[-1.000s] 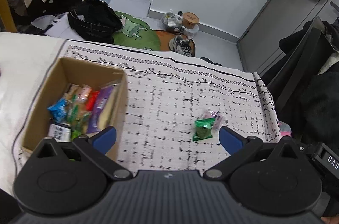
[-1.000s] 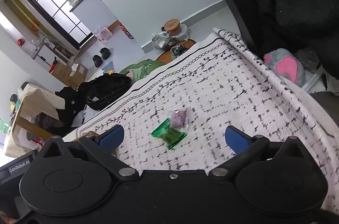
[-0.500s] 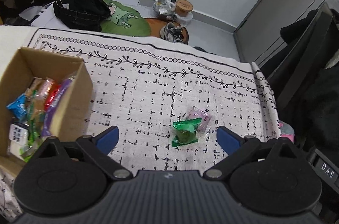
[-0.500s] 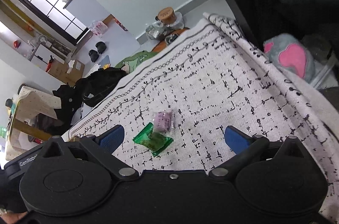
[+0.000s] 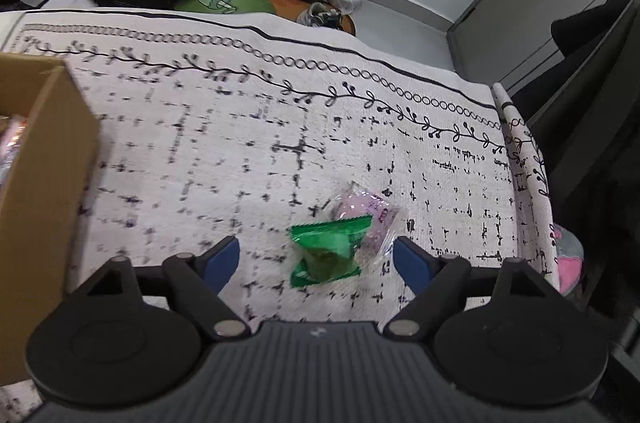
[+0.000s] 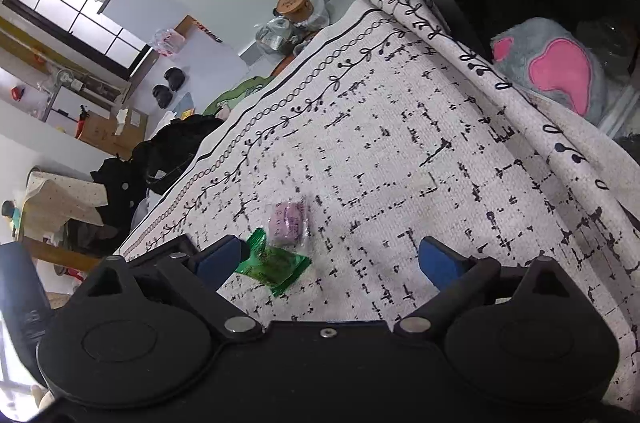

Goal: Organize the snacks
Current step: 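Grasp the green square packet with the left tool while the right tool grasps the pink packet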

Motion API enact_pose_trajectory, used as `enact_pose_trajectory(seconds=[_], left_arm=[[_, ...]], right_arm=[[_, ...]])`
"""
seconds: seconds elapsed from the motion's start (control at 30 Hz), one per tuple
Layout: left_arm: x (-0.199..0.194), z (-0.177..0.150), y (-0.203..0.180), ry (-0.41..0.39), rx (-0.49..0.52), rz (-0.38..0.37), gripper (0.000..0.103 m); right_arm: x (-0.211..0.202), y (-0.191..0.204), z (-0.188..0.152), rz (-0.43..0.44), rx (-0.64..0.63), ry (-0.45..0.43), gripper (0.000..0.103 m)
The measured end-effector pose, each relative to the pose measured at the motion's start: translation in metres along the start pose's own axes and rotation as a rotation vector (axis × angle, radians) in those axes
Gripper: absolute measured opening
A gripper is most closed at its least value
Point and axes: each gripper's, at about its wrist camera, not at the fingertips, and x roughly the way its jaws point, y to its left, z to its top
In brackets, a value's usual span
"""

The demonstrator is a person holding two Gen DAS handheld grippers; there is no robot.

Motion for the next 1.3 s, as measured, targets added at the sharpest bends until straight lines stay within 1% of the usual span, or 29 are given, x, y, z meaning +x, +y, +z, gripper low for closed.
enact_pose_trajectory(seconds=[0.07,0.13,0.17,0.2,0.23,0.27,0.3,0.4,0.47,0.77,0.83,1.1,1.2,1.27,1.3], left_arm=[[0.011,0.000,-0.005,-0.003,0.015,0.007,0.079],[0.025,0.001,-0.006,0.027,0.009,0.008,0.070],[0.031,0.000,-0.007,0.045,0.008,0.004,0.059],[0.036,0.000,-0.006,0.061,0.007,0.007,0.040],[0.041,-0.001,-0.005,0.079,0.001,0.020,0.029],[0.042,-0.002,-0.003,0.089,-0.014,0.023,0.028],[0.040,-0.002,-0.002,0.077,-0.023,0.024,0.027],[0.029,0.000,0.001,0.039,0.003,0.038,0.027],[0.025,0.004,0.007,0.041,-0.002,0.029,0.027],[0.004,0.017,0.032,0.013,-0.003,0.059,0.027],[-0.001,0.019,0.039,0.014,-0.018,0.065,0.027],[-0.018,0.027,0.064,-0.009,-0.024,0.092,0.027],[-0.021,0.030,0.072,-0.019,-0.035,0.103,0.027],[-0.022,0.030,0.077,-0.021,-0.036,0.116,0.027],[-0.021,0.030,0.079,-0.016,-0.043,0.122,0.027]], right_arm=[[0.001,-0.003,0.001,-0.007,0.013,-0.003,0.095],[0.003,-0.005,0.003,-0.016,0.024,-0.001,0.095],[0.004,-0.006,0.003,-0.020,0.030,0.001,0.095],[0.005,-0.006,0.003,-0.020,0.034,0.004,0.095],[0.006,-0.006,0.003,-0.020,0.035,0.005,0.095],[0.007,-0.005,0.003,-0.022,0.035,0.005,0.094],[0.008,-0.003,0.003,-0.021,0.034,0.006,0.094],[0.014,0.002,0.002,-0.012,0.028,0.010,0.094],[0.020,0.007,0.000,-0.009,0.025,0.016,0.093],[0.048,0.036,-0.002,0.014,-0.012,0.019,0.090],[0.054,0.043,-0.001,-0.003,-0.029,0.012,0.089],[0.086,0.068,-0.002,-0.088,-0.117,0.001,0.089],[0.101,0.076,-0.006,-0.144,-0.172,0.015,0.089],[0.112,0.080,-0.011,-0.172,-0.178,0.040,0.082],[0.116,0.083,-0.014,-0.186,-0.193,0.046,0.071]])
